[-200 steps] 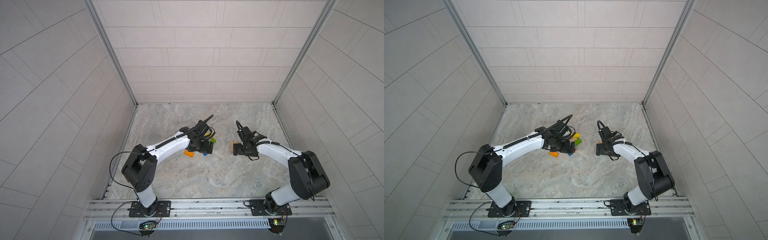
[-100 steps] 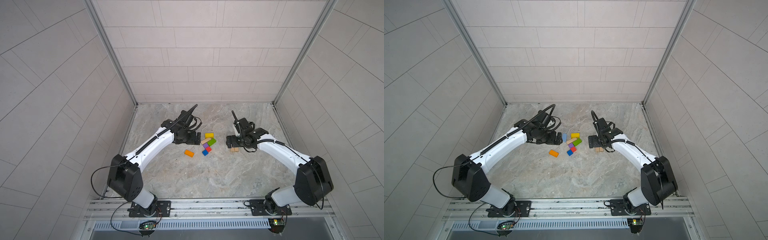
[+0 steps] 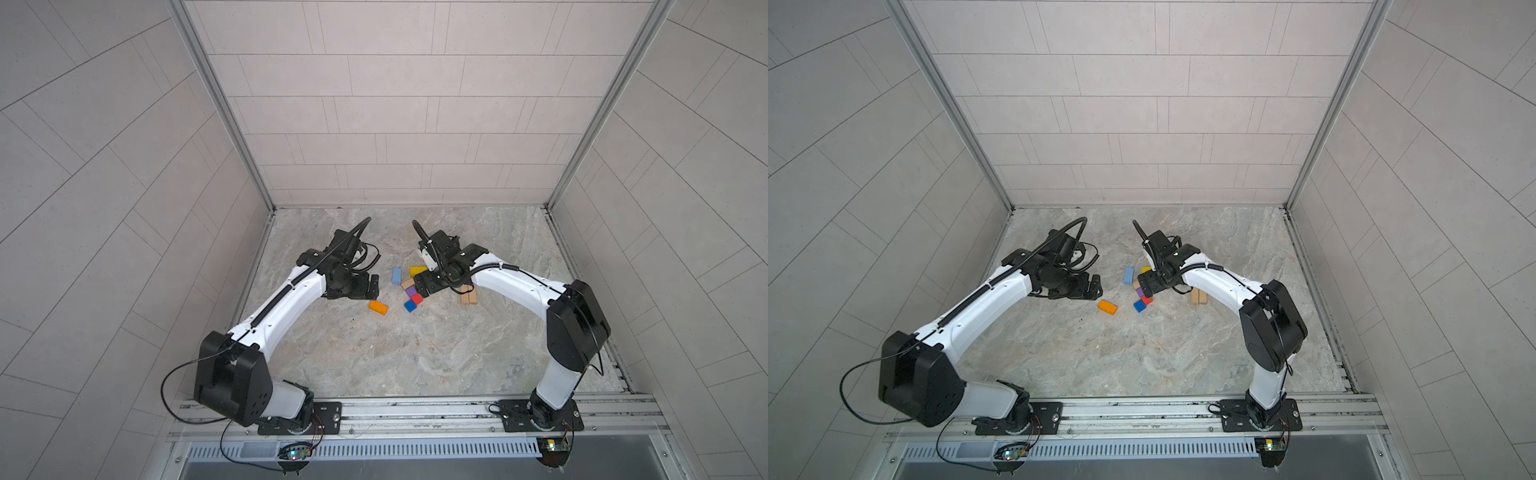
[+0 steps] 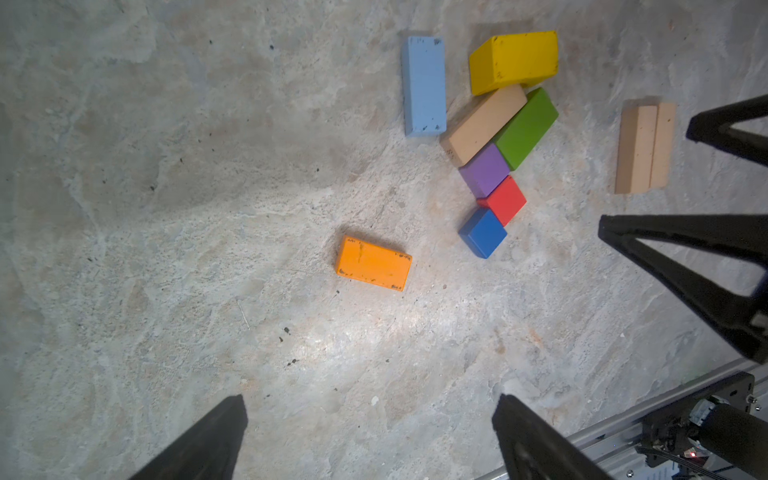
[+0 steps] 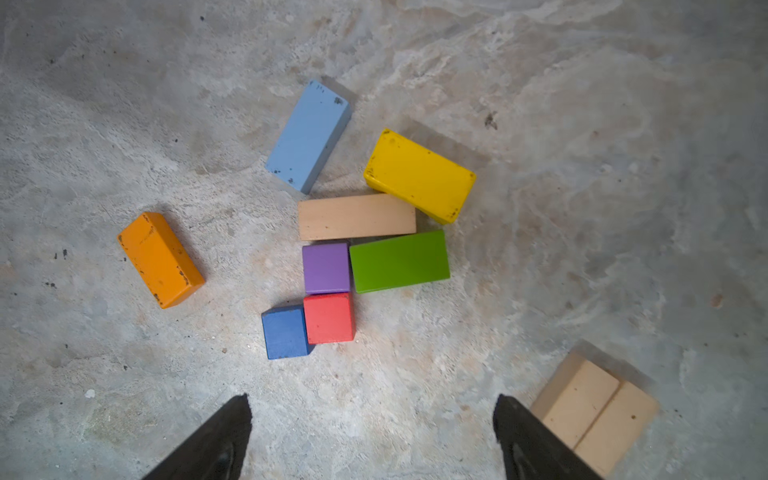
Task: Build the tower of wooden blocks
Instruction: 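Move both grippers back over the colored block pile, then lower the right gripper onto the beige wood block in the pile and grasp it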
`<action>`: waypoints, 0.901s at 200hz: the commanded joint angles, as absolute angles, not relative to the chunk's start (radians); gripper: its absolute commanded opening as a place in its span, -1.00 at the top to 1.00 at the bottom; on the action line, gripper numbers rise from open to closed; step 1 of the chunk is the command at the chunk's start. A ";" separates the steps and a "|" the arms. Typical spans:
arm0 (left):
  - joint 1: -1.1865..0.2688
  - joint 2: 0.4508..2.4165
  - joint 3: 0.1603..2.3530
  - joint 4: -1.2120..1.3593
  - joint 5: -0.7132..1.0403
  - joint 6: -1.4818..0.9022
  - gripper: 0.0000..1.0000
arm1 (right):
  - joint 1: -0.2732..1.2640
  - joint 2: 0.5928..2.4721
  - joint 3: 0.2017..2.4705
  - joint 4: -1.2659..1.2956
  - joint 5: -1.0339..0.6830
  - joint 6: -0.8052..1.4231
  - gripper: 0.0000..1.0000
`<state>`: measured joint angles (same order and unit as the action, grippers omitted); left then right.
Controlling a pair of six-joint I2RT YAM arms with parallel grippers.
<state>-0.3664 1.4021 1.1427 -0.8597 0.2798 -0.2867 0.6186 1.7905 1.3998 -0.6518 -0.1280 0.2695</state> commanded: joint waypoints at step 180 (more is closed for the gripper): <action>-0.322 1.377 1.111 -0.843 0.273 -0.255 -1.00 | 0.655 2.185 1.775 -0.784 -0.069 0.229 -0.80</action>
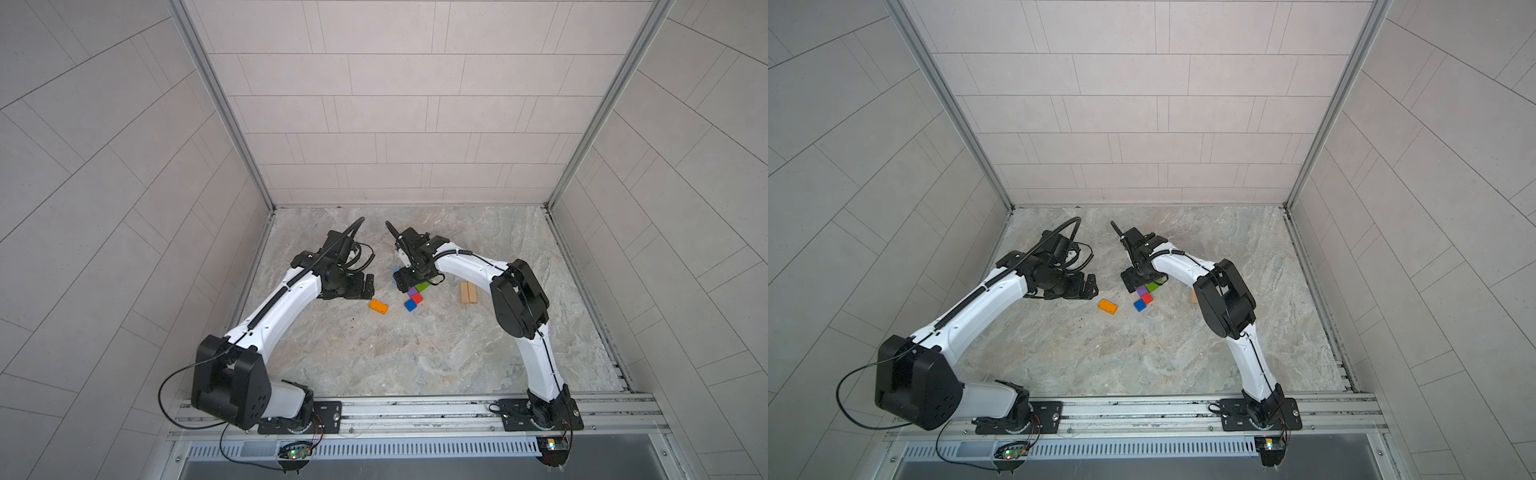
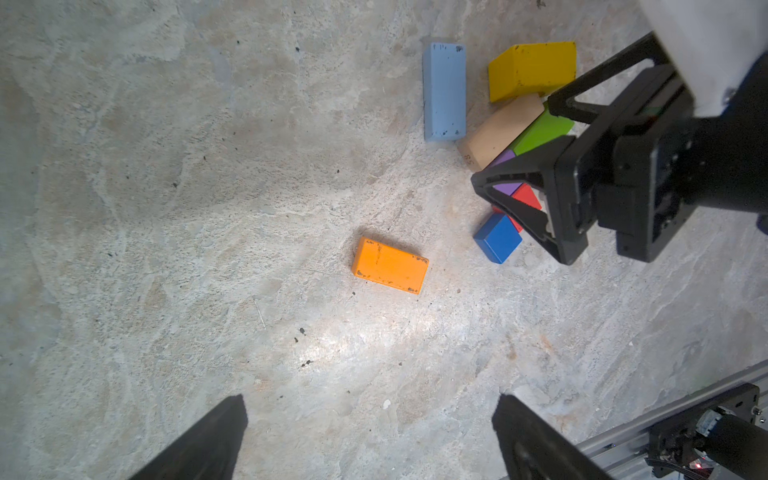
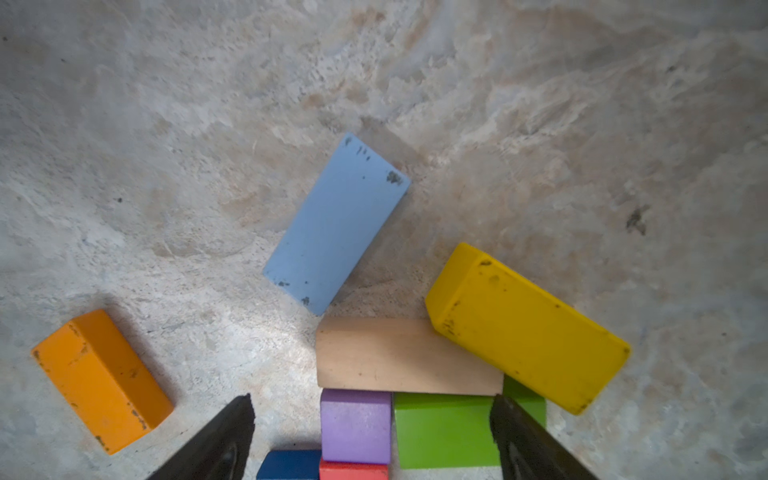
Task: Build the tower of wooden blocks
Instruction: 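Lower the right gripper onto the beige wood block in the pile and grasp it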
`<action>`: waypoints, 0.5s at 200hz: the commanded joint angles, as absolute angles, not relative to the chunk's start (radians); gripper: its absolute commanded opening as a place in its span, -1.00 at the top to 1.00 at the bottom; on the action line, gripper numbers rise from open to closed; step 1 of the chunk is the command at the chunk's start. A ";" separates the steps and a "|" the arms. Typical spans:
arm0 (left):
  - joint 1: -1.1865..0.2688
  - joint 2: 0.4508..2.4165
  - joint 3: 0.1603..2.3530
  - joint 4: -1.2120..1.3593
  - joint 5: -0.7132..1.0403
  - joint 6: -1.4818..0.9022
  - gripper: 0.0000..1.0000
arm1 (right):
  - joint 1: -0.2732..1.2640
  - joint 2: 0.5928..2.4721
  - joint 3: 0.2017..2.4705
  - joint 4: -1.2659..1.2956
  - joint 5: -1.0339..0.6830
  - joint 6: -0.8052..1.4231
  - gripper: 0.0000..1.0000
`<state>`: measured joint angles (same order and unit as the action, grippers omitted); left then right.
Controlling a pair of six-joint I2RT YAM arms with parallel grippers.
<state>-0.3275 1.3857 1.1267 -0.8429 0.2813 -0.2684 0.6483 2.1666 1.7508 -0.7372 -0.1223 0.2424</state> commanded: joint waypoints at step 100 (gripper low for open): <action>-0.321 1.374 1.107 -0.839 0.277 -0.263 -1.00 | 0.648 2.230 1.804 -0.791 -0.081 0.221 -0.79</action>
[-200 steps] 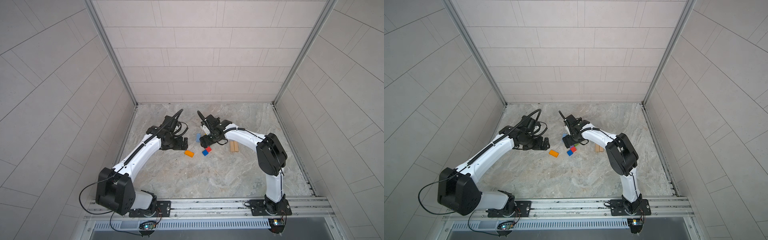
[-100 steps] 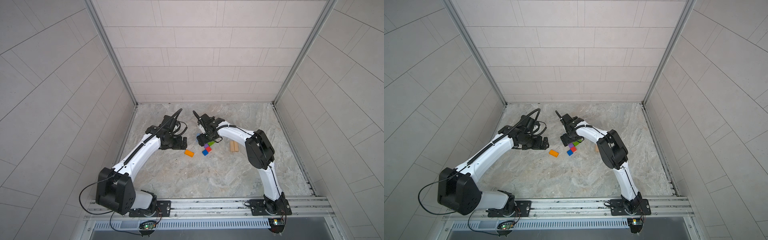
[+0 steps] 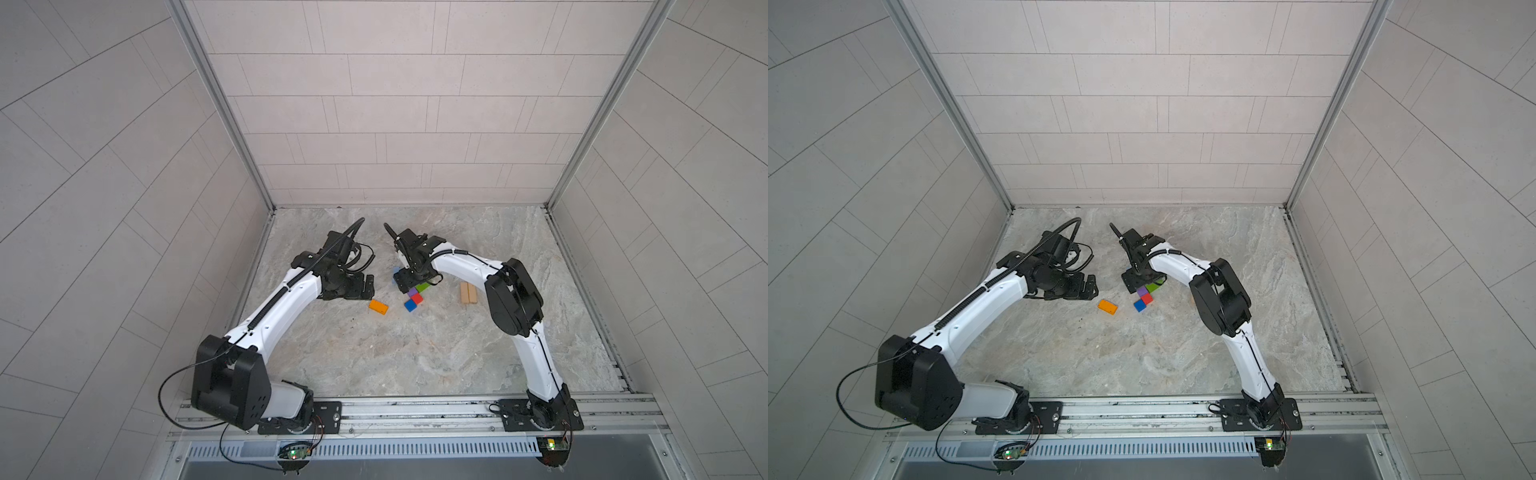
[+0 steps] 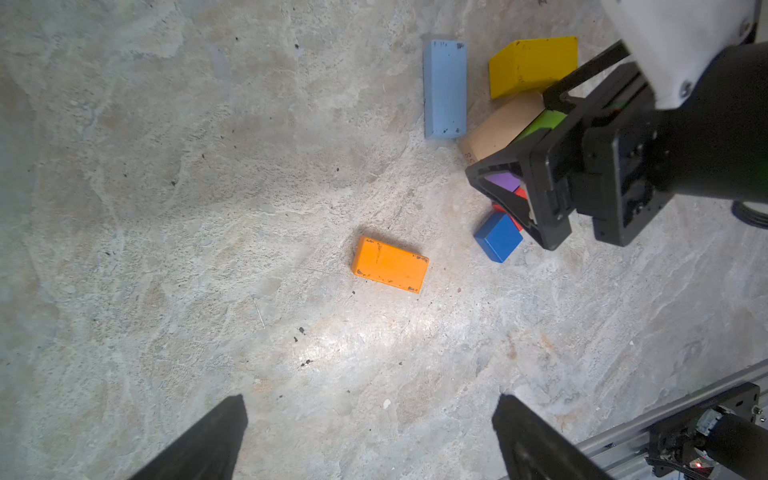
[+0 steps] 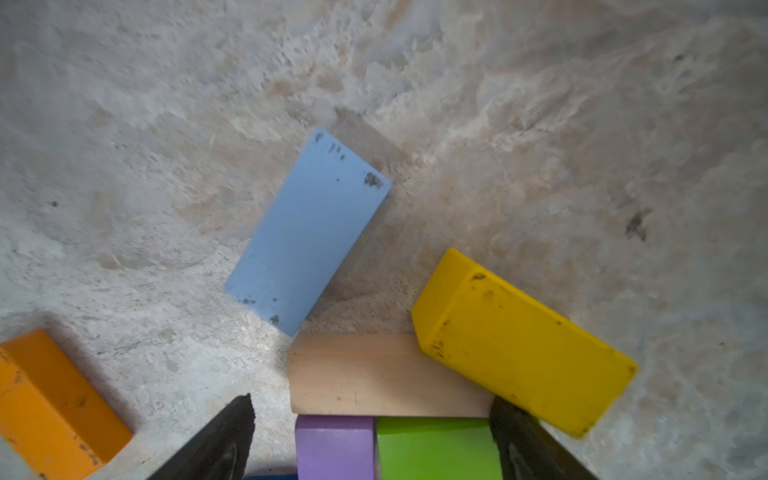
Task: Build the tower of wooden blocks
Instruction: 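Lower the right gripper onto the beige wood block in the pile and grasp it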
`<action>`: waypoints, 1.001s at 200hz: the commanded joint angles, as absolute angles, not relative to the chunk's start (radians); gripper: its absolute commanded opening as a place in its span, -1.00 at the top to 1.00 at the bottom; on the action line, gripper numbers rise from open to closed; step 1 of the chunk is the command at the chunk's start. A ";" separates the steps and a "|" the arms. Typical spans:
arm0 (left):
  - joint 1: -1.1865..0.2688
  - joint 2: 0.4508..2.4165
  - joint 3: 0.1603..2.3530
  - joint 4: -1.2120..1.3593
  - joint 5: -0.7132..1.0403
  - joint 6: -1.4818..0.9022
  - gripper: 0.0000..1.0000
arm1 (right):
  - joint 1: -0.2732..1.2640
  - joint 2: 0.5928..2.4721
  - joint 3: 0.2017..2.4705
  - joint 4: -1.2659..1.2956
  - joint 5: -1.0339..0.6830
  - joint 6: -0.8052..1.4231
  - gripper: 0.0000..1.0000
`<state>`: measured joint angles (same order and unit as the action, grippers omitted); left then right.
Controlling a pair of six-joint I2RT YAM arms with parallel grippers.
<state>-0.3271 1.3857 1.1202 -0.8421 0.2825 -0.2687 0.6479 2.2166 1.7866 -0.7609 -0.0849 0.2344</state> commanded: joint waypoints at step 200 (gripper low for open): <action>-0.320 1.375 1.106 -0.840 0.272 -0.262 -1.00 | 0.639 2.273 1.849 -0.819 -0.033 0.125 -0.85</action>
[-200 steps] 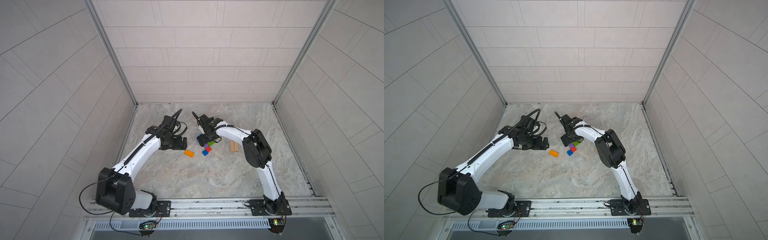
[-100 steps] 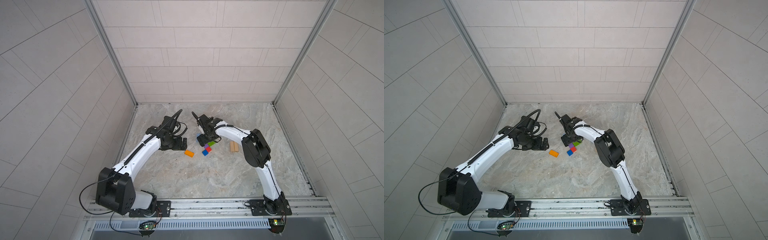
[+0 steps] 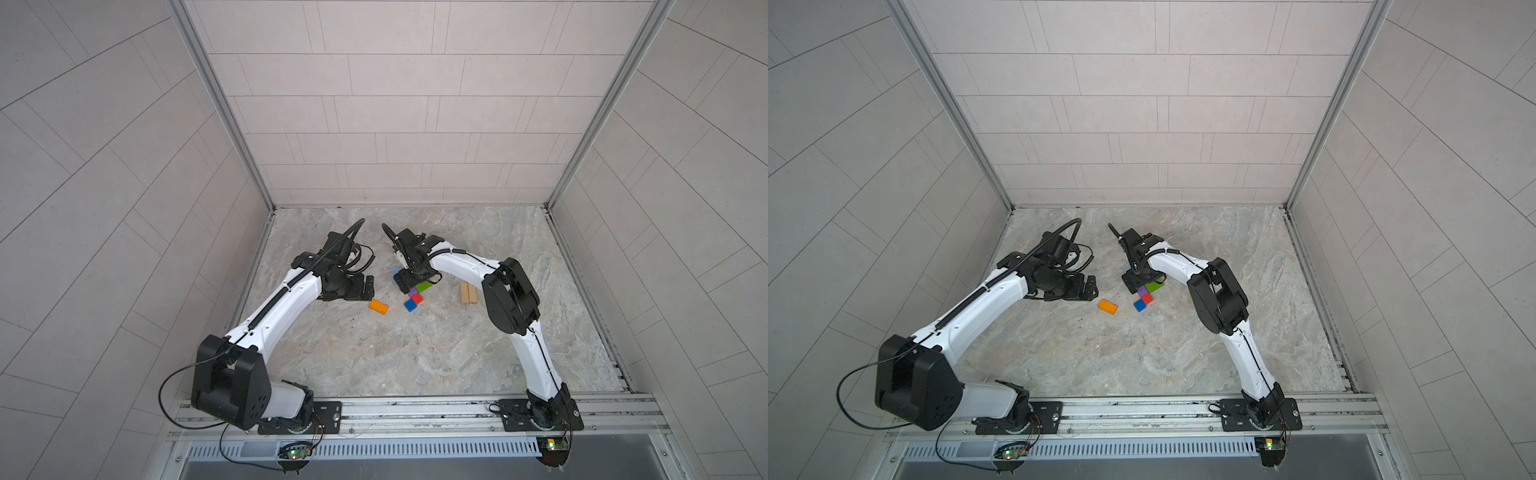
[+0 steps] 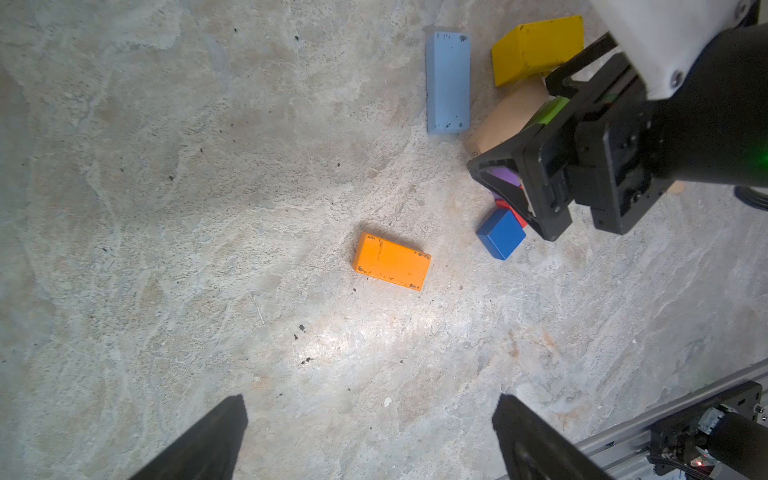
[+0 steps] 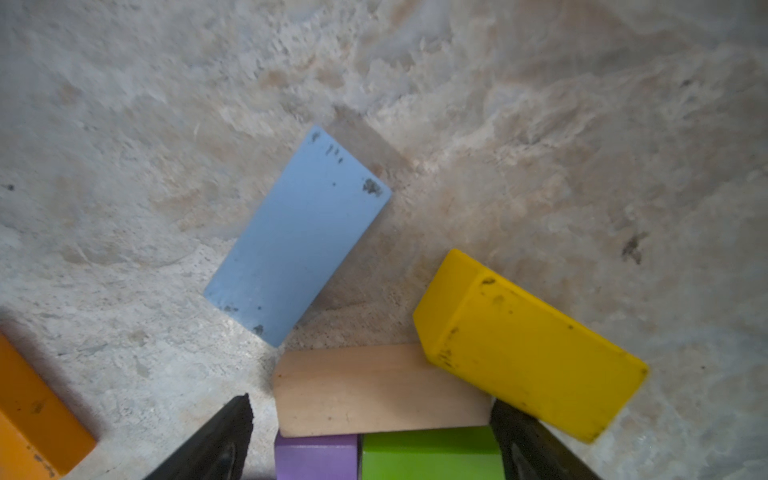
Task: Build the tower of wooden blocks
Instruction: 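Lower the right gripper onto the beige wood block in the pile and grasp it, then lift the beige block with the right gripper and set it near the wood pair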
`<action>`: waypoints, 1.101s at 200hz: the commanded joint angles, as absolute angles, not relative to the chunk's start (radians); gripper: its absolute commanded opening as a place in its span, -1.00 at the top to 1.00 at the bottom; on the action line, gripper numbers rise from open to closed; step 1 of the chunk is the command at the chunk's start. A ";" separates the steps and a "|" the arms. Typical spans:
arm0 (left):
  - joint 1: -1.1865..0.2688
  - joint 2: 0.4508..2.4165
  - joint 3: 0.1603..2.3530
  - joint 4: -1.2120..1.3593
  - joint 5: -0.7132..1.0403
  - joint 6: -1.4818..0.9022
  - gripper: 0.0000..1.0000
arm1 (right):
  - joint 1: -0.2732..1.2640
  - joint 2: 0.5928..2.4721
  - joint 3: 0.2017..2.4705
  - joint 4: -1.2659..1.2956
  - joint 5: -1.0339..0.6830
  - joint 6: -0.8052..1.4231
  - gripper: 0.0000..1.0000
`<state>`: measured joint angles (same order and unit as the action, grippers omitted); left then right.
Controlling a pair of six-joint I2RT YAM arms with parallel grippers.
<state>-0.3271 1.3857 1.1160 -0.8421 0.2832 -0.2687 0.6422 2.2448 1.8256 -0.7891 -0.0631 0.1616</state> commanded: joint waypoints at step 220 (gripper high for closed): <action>-0.318 1.382 1.108 -0.838 0.280 -0.264 -1.00 | 0.639 2.193 1.880 -0.823 -0.054 0.086 -0.45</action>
<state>-0.3264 1.3857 1.1160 -0.8421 0.2836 -0.2687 0.6403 2.2738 1.8652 -0.7971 -0.0692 0.0898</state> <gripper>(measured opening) 0.998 0.753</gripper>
